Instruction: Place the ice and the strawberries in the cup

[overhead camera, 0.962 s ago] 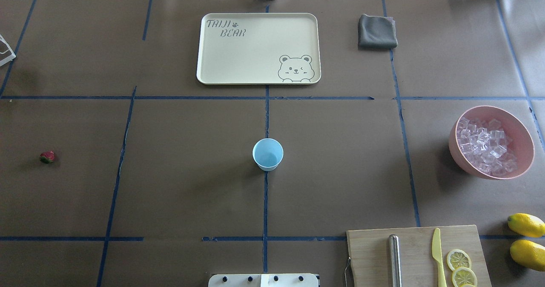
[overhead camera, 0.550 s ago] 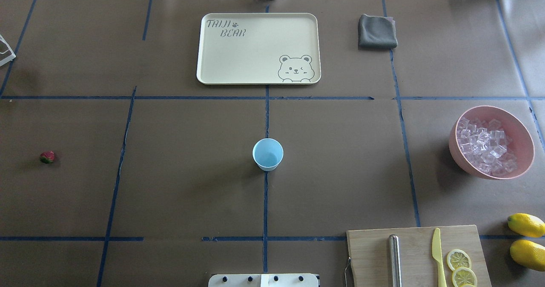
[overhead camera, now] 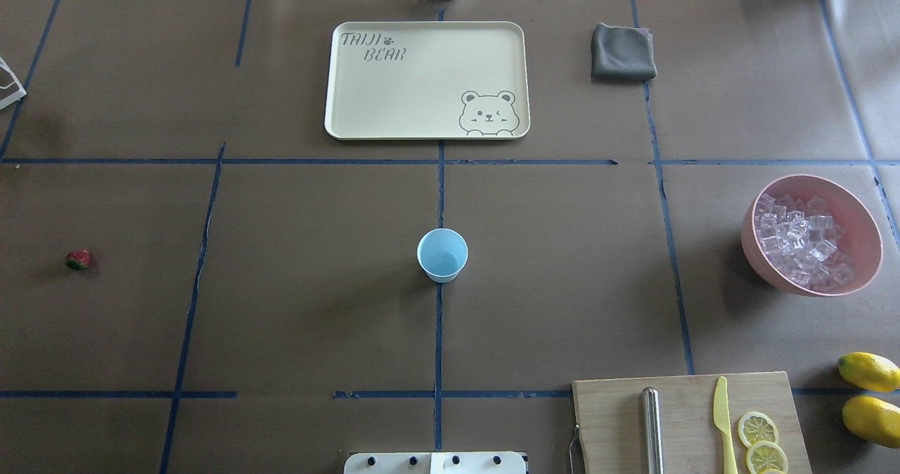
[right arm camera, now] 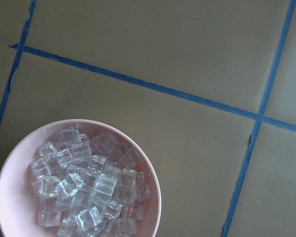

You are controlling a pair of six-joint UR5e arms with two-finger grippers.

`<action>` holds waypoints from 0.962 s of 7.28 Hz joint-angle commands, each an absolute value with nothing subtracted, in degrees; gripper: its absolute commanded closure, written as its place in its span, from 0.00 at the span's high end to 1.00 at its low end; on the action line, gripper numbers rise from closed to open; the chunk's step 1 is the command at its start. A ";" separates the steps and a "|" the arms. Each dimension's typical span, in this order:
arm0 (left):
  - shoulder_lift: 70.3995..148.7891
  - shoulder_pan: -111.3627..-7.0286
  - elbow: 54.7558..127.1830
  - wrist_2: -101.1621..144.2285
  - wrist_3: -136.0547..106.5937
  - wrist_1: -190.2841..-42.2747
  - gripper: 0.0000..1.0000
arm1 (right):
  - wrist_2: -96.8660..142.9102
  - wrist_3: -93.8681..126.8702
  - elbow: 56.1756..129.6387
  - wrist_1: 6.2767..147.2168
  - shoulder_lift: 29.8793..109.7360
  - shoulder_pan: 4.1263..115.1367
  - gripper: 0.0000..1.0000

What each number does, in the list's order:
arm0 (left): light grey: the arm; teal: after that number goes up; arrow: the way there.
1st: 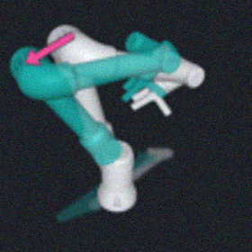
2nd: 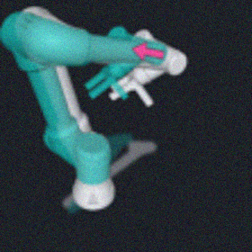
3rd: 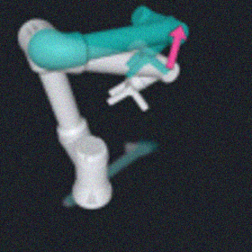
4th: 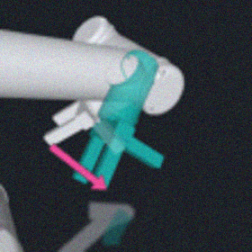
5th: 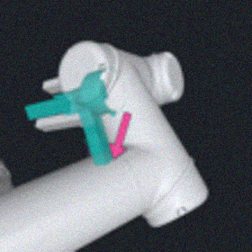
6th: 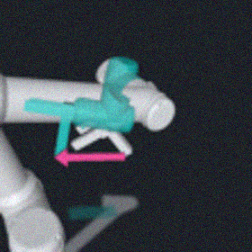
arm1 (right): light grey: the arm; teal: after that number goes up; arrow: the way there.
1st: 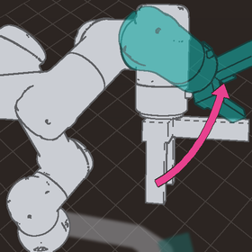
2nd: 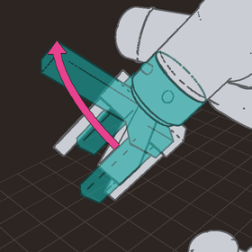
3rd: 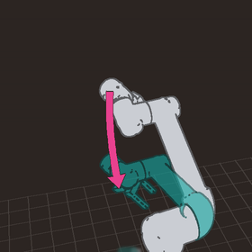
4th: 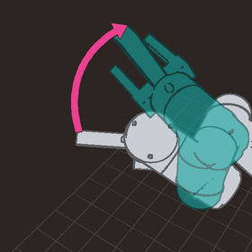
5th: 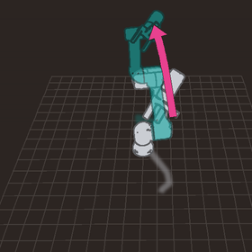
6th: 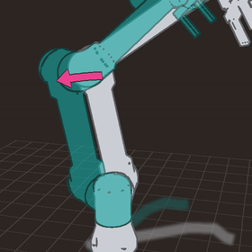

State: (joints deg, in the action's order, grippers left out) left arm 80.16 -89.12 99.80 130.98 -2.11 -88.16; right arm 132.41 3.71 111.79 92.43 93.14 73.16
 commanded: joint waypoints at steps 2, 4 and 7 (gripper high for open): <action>80.16 -89.12 99.84 130.96 -2.11 -88.15 1.00 | 128.15 13.08 111.36 74.48 99.48 63.91 1.00; 80.24 -89.12 99.84 130.96 -2.20 -88.15 1.00 | 128.14 12.92 110.92 73.83 100.19 62.23 1.00; 80.24 -89.12 99.76 130.96 -2.11 -88.15 1.00 | 126.74 12.66 109.08 73.83 100.02 59.42 1.00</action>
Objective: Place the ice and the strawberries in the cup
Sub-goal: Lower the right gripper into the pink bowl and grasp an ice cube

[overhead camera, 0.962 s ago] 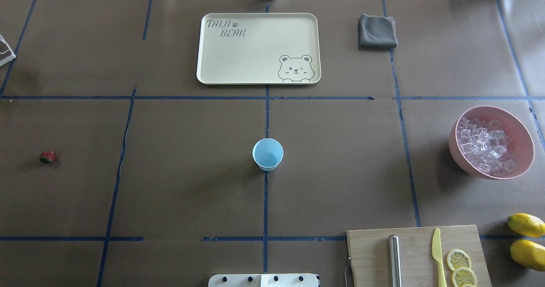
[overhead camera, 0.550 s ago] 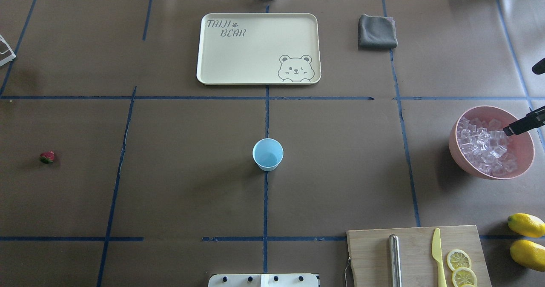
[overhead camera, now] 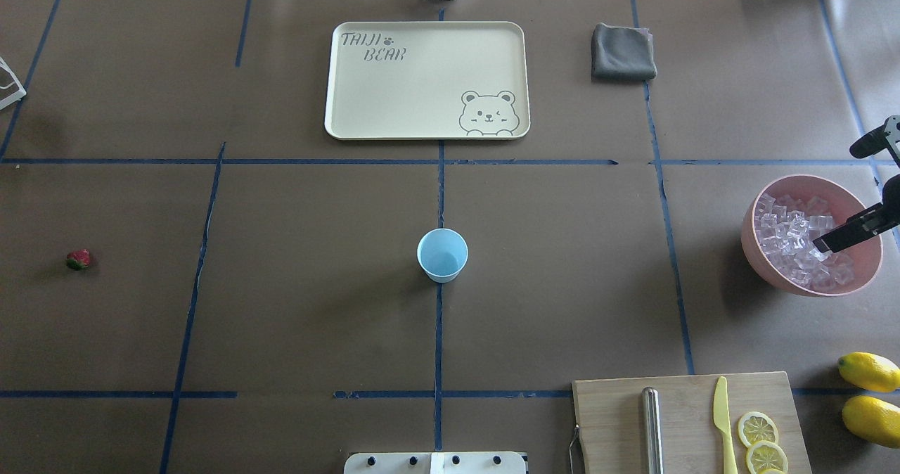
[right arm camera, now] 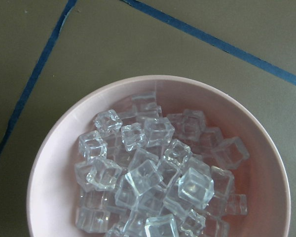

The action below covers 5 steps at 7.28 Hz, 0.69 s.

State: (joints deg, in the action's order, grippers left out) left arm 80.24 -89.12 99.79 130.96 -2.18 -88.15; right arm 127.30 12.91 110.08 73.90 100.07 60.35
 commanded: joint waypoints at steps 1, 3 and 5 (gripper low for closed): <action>80.24 -89.12 99.76 130.96 -2.20 -88.15 1.00 | 126.74 12.57 108.20 73.83 99.93 58.72 1.00; 80.24 -89.12 99.75 130.96 -2.20 -88.15 1.00 | 125.95 12.57 107.76 73.83 99.93 57.66 1.00; 80.24 -89.12 99.76 131.04 -2.20 -88.24 1.00 | 125.51 12.57 107.67 73.83 99.84 57.04 1.00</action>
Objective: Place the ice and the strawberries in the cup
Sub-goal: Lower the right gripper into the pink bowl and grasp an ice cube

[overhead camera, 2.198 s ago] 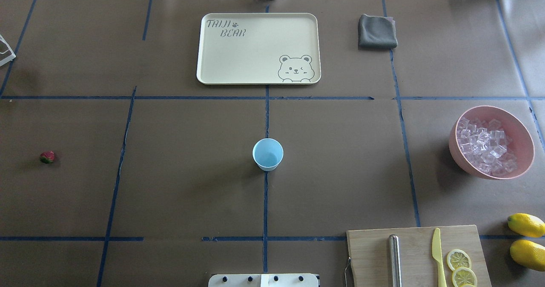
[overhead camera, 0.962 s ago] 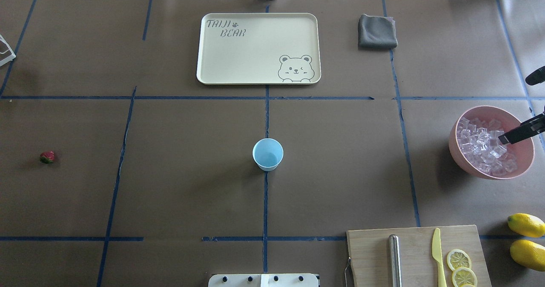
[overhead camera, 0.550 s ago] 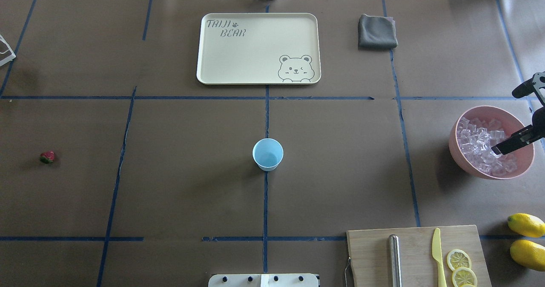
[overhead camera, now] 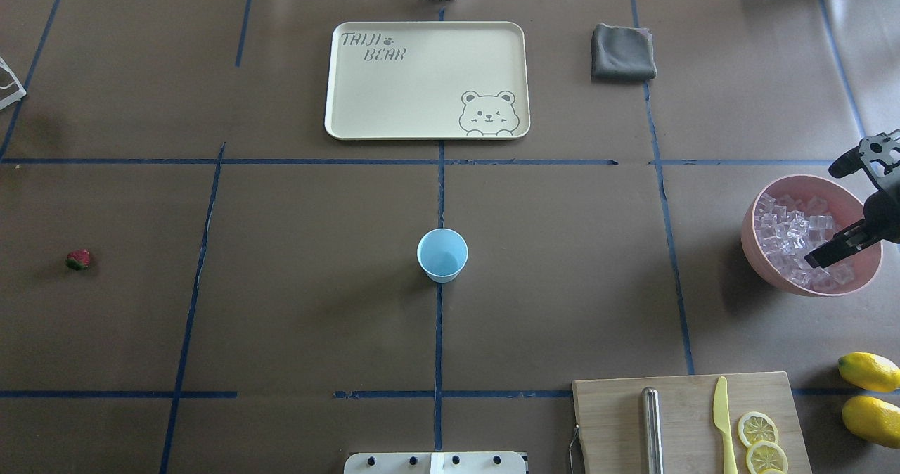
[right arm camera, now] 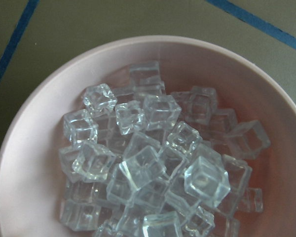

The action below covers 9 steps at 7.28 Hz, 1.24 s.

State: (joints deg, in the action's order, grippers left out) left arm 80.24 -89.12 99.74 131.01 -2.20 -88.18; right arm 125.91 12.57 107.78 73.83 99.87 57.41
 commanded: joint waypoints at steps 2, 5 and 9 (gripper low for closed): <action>80.24 -89.03 99.76 131.04 -2.20 -88.24 1.00 | 125.07 12.57 107.58 73.83 99.76 56.78 1.00; 80.24 -89.03 99.67 130.96 -2.11 -88.24 1.00 | 125.07 12.57 107.23 73.92 99.41 56.69 0.43; 80.24 -89.03 99.67 130.96 -2.11 -88.24 1.00 | 125.07 12.48 107.31 73.92 99.40 56.69 0.12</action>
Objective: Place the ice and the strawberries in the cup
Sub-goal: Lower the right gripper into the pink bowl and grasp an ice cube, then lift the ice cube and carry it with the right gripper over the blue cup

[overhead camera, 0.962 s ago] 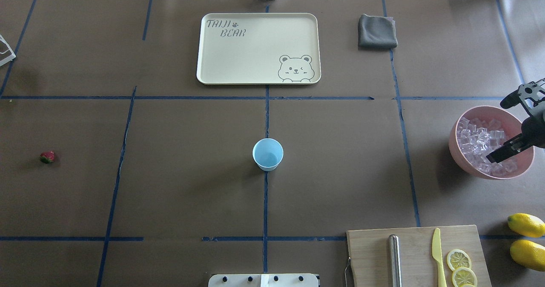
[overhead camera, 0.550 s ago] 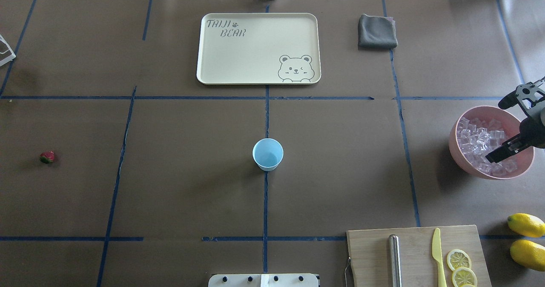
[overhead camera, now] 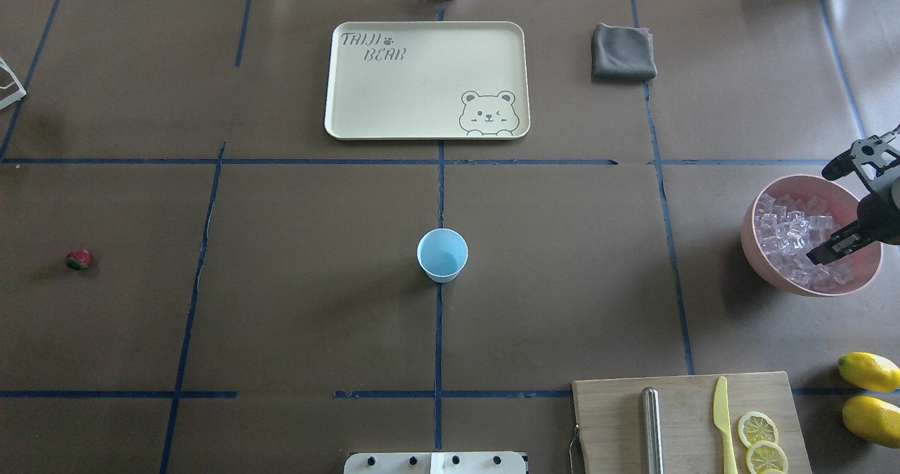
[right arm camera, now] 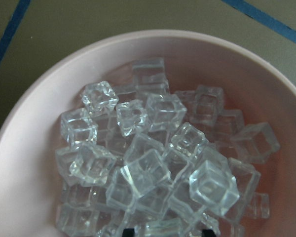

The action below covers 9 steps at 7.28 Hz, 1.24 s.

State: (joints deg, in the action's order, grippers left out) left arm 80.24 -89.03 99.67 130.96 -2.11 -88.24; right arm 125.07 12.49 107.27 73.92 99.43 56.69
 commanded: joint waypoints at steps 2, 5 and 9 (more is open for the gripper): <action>80.33 -89.03 99.67 130.96 -2.11 -88.24 1.00 | 125.33 12.39 108.27 74.00 99.40 57.04 0.06; 80.33 -89.03 99.67 130.96 -2.11 -88.33 1.00 | 126.30 12.04 116.51 74.88 103.60 64.31 0.00; 80.33 -89.03 99.67 130.96 -2.11 -88.24 1.00 | 132.87 18.49 119.53 75.32 96.62 69.08 0.00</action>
